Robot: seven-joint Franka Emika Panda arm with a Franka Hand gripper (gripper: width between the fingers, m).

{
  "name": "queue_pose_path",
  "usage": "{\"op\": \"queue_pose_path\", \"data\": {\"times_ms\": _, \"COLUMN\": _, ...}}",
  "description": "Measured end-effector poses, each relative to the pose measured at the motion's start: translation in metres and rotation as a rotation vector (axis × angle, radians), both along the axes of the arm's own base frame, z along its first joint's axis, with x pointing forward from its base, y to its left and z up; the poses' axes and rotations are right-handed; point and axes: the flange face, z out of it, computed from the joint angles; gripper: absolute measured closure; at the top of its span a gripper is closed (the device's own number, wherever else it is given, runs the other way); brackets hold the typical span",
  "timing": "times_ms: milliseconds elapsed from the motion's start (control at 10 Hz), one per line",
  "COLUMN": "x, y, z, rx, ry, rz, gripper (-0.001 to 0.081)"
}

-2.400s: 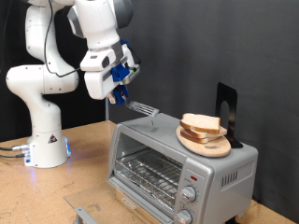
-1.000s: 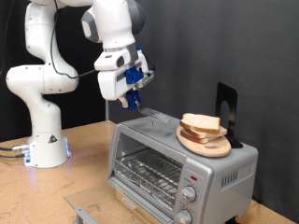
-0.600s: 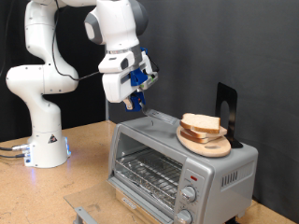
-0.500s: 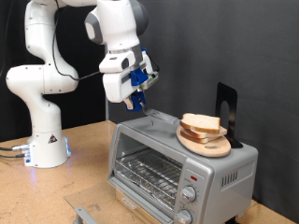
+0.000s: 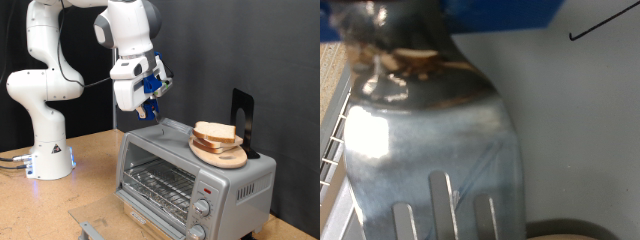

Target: Make a piece of toast with the oven

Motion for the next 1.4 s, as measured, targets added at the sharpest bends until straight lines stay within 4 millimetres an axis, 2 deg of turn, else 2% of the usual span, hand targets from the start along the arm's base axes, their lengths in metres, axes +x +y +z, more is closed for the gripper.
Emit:
{"op": "queue_pose_path", "data": {"times_ms": 800, "x": 0.0075, "y": 0.0028, "z": 0.0103, "rx": 0.022, "ry": -0.02, "rz": -0.024, "gripper": 0.0355}}
{"op": "queue_pose_path", "data": {"times_ms": 1400, "x": 0.0074, "y": 0.0002, "z": 0.0005, "rx": 0.023, "ry": 0.012, "rz": -0.025, "gripper": 0.0355}}
